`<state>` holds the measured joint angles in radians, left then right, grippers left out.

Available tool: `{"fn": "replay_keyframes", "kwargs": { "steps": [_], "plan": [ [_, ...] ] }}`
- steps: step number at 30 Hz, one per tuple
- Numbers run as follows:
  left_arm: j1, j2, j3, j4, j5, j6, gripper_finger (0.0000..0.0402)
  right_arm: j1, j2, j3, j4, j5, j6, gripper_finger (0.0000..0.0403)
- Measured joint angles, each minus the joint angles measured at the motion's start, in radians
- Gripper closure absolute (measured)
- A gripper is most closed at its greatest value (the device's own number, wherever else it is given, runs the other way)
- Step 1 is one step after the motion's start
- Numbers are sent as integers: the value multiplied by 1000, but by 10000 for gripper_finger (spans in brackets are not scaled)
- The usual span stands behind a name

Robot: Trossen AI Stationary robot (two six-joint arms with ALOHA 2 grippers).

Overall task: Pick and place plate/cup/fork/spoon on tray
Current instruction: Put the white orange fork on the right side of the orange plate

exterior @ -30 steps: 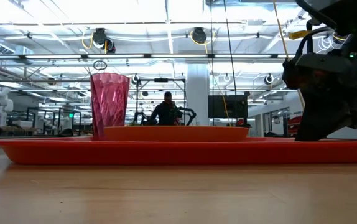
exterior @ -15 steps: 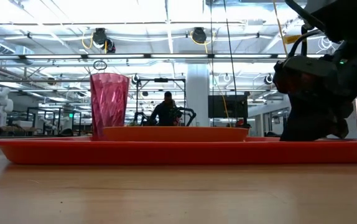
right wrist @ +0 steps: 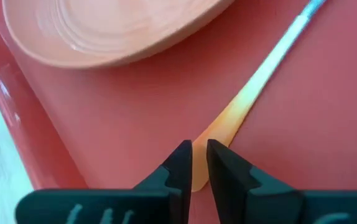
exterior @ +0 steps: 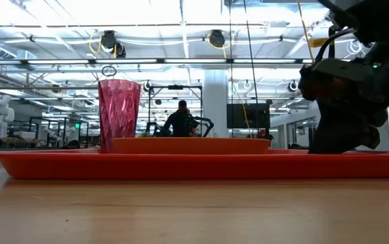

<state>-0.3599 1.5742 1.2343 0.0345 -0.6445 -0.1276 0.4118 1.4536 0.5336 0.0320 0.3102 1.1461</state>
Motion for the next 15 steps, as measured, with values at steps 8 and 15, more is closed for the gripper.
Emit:
{"fn": "replay_keyframes", "kwargs": {
  "steps": [8,15],
  "plan": [
    [0,0,0,-1,0,1,238,0,-127,-2,-25,52,-42,360],
    [0,0,0,-5,0,0,238,17,-126,-1,-80,52,11,360]
  ]
}}
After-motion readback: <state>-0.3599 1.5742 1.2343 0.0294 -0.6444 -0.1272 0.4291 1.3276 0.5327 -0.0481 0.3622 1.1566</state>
